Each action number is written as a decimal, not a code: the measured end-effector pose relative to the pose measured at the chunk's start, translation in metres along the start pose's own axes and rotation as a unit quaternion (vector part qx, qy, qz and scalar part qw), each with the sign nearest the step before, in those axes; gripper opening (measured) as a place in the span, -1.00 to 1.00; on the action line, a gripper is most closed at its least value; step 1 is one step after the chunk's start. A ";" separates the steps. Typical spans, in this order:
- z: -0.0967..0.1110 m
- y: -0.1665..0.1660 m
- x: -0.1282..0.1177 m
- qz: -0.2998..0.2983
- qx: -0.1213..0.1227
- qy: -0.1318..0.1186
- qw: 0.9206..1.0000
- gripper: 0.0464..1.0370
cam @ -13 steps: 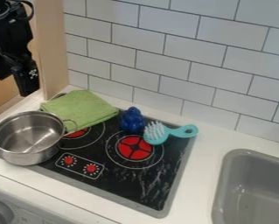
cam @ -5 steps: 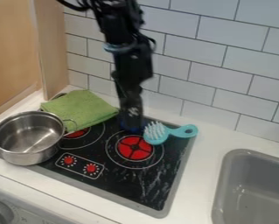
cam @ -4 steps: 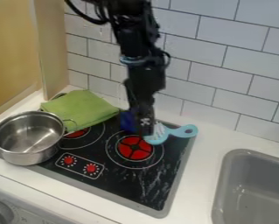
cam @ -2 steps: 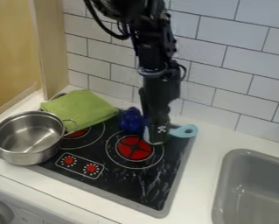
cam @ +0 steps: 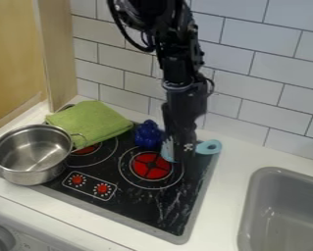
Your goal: Move the blue brass from the right burner and put below the burner
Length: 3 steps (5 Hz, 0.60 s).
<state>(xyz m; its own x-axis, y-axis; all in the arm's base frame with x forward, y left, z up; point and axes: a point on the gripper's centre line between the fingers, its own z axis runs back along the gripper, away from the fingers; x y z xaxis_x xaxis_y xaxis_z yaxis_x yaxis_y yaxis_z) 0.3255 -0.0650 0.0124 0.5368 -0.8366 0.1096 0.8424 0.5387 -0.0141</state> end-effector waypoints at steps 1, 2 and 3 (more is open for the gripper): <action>-0.007 -0.001 0.004 -0.005 -0.008 0.008 1.000 0.92; -0.012 0.000 0.005 -0.011 -0.013 0.009 1.000 0.80; -0.012 0.001 0.004 -0.011 -0.009 0.011 1.000 0.36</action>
<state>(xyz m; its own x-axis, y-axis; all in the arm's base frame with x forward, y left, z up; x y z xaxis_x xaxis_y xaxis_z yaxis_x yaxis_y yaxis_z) 0.3291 -0.0695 0.0008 0.5190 -0.8502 0.0886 0.8545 0.5186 -0.0297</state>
